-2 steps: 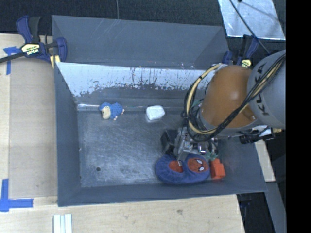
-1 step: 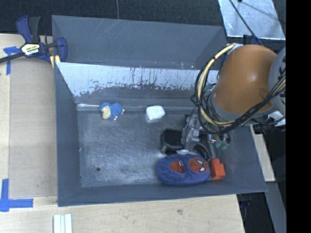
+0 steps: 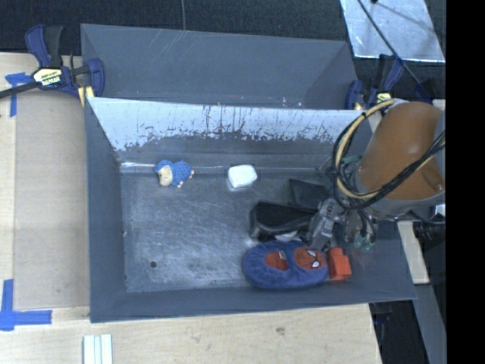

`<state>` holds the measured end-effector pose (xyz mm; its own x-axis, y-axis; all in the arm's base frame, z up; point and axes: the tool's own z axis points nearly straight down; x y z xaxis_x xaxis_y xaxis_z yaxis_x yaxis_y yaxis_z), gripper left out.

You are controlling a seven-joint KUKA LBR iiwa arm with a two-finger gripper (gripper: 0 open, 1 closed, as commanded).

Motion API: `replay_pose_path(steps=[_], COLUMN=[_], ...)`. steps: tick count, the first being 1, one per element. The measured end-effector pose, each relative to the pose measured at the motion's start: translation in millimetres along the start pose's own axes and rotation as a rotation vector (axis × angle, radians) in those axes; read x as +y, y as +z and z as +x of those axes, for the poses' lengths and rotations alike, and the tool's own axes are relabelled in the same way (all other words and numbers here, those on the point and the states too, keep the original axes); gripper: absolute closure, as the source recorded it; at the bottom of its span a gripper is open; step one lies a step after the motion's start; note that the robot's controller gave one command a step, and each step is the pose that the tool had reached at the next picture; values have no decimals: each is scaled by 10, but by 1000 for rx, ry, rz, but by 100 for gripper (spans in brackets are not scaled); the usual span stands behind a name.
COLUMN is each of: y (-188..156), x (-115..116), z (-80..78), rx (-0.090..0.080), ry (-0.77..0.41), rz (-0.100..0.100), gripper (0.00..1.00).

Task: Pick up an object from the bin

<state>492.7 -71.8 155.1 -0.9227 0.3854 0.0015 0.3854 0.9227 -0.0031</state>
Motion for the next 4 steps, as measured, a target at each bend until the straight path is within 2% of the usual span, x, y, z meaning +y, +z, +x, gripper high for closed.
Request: replay_pose_path(steps=[1,2,3,4], y=[-22,784,727,-524], x=[31,557,551,564], z=[-2,-288,-305,-206], rx=[-4,-1,-5,-5], ry=[-6,52,53,26], rz=[-3,-4,-6,-4], gripper=[0,0,100,100])
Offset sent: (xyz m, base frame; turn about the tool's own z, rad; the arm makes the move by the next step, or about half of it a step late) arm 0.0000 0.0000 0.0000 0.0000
